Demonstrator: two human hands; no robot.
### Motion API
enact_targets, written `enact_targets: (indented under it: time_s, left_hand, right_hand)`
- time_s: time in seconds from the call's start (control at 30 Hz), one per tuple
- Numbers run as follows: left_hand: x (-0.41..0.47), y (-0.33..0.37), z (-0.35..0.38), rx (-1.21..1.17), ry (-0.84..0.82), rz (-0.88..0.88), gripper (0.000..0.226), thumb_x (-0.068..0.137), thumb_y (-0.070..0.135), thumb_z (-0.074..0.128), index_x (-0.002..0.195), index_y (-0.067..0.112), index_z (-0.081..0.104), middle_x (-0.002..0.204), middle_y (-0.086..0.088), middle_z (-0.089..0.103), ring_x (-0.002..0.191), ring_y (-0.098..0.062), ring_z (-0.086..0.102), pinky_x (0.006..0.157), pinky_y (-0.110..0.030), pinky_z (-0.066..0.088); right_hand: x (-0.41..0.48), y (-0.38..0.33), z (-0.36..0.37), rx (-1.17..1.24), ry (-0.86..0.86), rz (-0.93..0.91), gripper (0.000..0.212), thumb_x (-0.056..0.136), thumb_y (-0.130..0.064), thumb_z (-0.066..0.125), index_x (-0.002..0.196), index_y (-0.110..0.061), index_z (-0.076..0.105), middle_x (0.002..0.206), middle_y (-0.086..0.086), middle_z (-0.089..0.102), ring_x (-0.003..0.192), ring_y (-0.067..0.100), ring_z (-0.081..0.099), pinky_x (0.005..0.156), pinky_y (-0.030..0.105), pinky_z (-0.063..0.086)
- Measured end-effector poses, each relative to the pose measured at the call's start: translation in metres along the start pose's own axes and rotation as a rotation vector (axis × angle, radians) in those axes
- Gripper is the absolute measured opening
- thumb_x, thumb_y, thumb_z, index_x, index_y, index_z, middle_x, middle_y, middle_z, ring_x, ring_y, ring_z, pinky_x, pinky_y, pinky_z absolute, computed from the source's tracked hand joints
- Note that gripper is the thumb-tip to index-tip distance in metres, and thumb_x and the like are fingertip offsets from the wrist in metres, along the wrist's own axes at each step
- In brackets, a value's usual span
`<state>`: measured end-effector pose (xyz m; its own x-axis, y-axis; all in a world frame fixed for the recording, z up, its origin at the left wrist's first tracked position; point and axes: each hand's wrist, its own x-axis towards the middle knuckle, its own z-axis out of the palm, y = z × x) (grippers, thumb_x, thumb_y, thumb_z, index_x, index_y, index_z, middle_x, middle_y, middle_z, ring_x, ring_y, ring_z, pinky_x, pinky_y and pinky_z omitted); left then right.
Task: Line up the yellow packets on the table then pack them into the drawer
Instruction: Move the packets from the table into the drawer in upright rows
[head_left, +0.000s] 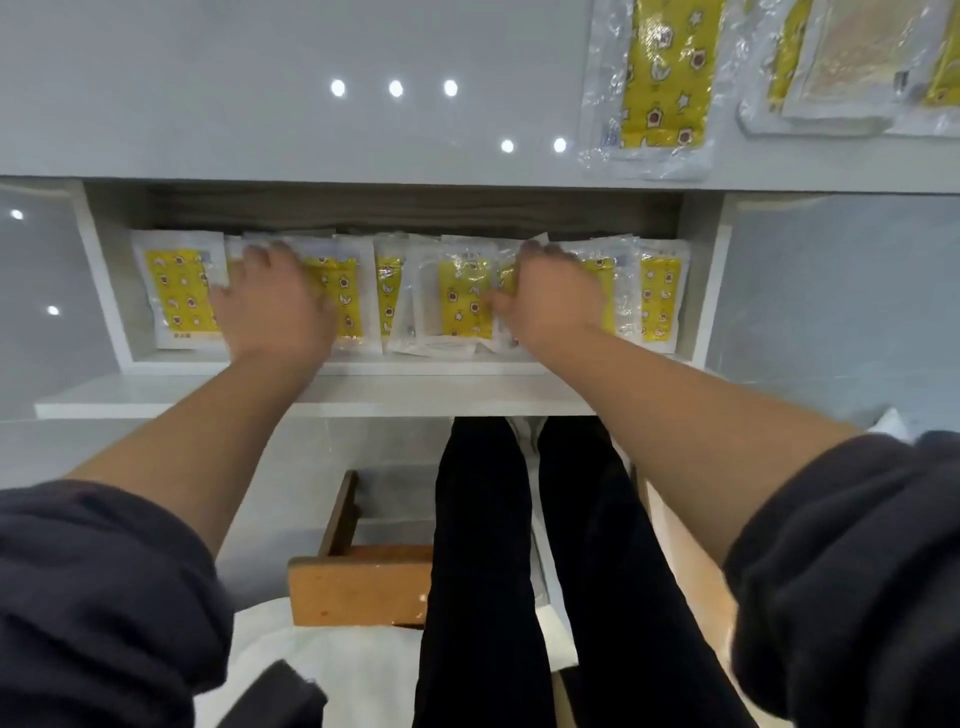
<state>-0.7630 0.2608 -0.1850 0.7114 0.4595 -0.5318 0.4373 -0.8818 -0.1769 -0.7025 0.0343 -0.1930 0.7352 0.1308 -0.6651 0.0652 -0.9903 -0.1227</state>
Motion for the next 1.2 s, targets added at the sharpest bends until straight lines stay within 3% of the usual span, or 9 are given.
enact_targets:
  time_s: [0.13, 0.3, 0.47, 0.6, 0.73, 0.83, 0.97, 1.07, 1.2]
  left_hand:
    - [-0.006, 0.066, -0.016, 0.006, 0.024, 0.435, 0.048, 0.087, 0.04, 0.056, 0.124, 0.011, 0.049, 0.124, -0.016, 0.051, 0.117, -0.034, 0.046, 0.096, -0.047, 0.034]
    - [-0.005, 0.153, 0.002, 0.137, -0.144, 0.673, 0.074, 0.083, 0.05, 0.061, 0.145, 0.021, 0.032, 0.147, -0.011, 0.036, 0.138, -0.033, 0.029, 0.112, -0.058, 0.019]
    - [-0.007, 0.172, 0.017, 0.187, -0.17, 0.736, 0.08, 0.085, 0.038, 0.064, 0.15, 0.033, 0.018, 0.15, -0.01, 0.031, 0.138, -0.032, 0.028, 0.114, -0.059, 0.018]
    - [-0.02, 0.168, -0.007, 0.126, -0.196, 0.661, 0.075, 0.088, 0.035, 0.061, 0.151, 0.023, 0.021, 0.153, -0.012, 0.027, 0.142, -0.031, 0.025, 0.113, -0.055, 0.019]
    - [-0.056, 0.177, -0.075, -0.108, -0.121, 0.694, 0.013, 0.091, 0.024, 0.047, 0.096, 0.017, 0.057, 0.093, -0.004, 0.06, 0.09, -0.029, 0.06, 0.072, -0.038, 0.049]
    - [-0.074, 0.195, -0.126, -0.397, -0.047, 0.559, 0.011, 0.092, 0.028, 0.049, 0.091, 0.019, 0.055, 0.088, 0.004, 0.057, 0.078, -0.018, 0.054, 0.063, -0.035, 0.047]
    - [-0.053, 0.231, -0.165, -0.511, 0.098, 0.225, 0.053, 0.084, 0.041, 0.065, 0.126, 0.015, 0.045, 0.125, -0.005, 0.045, 0.111, -0.023, 0.047, 0.087, -0.038, 0.045]
    - [-0.03, 0.259, -0.178, -0.522, -0.02, -0.036, 0.084, 0.08, 0.05, 0.07, 0.141, 0.01, 0.029, 0.138, -0.01, 0.038, 0.127, -0.028, 0.04, 0.096, -0.043, 0.041]
    - [-0.015, 0.277, -0.18, -0.523, -0.126, -0.177, 0.091, 0.076, 0.049, 0.076, 0.141, 0.007, 0.028, 0.139, -0.01, 0.041, 0.127, -0.031, 0.045, 0.099, -0.047, 0.038]
  right_hand:
    - [0.013, 0.046, -0.017, -0.218, 0.054, -0.133, 0.07, 0.087, -0.046, 0.061, 0.145, -0.02, 0.031, 0.142, 0.012, 0.043, 0.133, 0.032, 0.037, 0.109, 0.052, 0.025]
    - [0.028, 0.093, -0.022, -0.281, -0.208, -0.103, 0.088, 0.082, -0.055, 0.062, 0.151, -0.026, 0.015, 0.155, 0.006, 0.026, 0.141, 0.03, 0.024, 0.112, 0.054, 0.019]
    - [0.029, 0.106, -0.019, -0.33, -0.207, -0.187, 0.093, 0.077, -0.052, 0.07, 0.15, -0.035, 0.016, 0.156, -0.003, 0.025, 0.139, 0.028, 0.028, 0.11, 0.051, 0.024]
    - [0.014, 0.103, -0.032, -0.201, -0.158, -0.164, 0.08, 0.082, -0.043, 0.066, 0.149, -0.029, 0.024, 0.152, 0.002, 0.033, 0.137, 0.03, 0.033, 0.112, 0.051, 0.023]
    - [-0.022, 0.103, -0.08, 0.171, 0.023, -0.083, 0.027, 0.092, -0.025, 0.051, 0.117, -0.021, 0.061, 0.11, 0.003, 0.066, 0.1, 0.026, 0.061, 0.082, 0.038, 0.051]
    - [-0.04, 0.114, -0.129, 0.412, 0.192, 0.075, 0.014, 0.093, -0.026, 0.051, 0.101, -0.022, 0.061, 0.092, -0.005, 0.065, 0.084, 0.018, 0.06, 0.073, 0.035, 0.05]
    - [-0.019, 0.136, -0.185, 0.513, 0.433, 0.275, 0.036, 0.086, -0.032, 0.062, 0.118, -0.021, 0.051, 0.119, -0.003, 0.052, 0.11, 0.017, 0.05, 0.09, 0.038, 0.045]
    - [0.012, 0.143, -0.21, 0.539, 0.311, 0.403, 0.063, 0.081, -0.043, 0.068, 0.133, -0.02, 0.04, 0.13, 0.002, 0.048, 0.121, 0.022, 0.047, 0.096, 0.044, 0.042]
    - [0.036, 0.143, -0.216, 0.548, 0.161, 0.477, 0.073, 0.075, -0.045, 0.076, 0.131, -0.019, 0.037, 0.126, 0.0, 0.054, 0.117, 0.025, 0.054, 0.094, 0.044, 0.036]
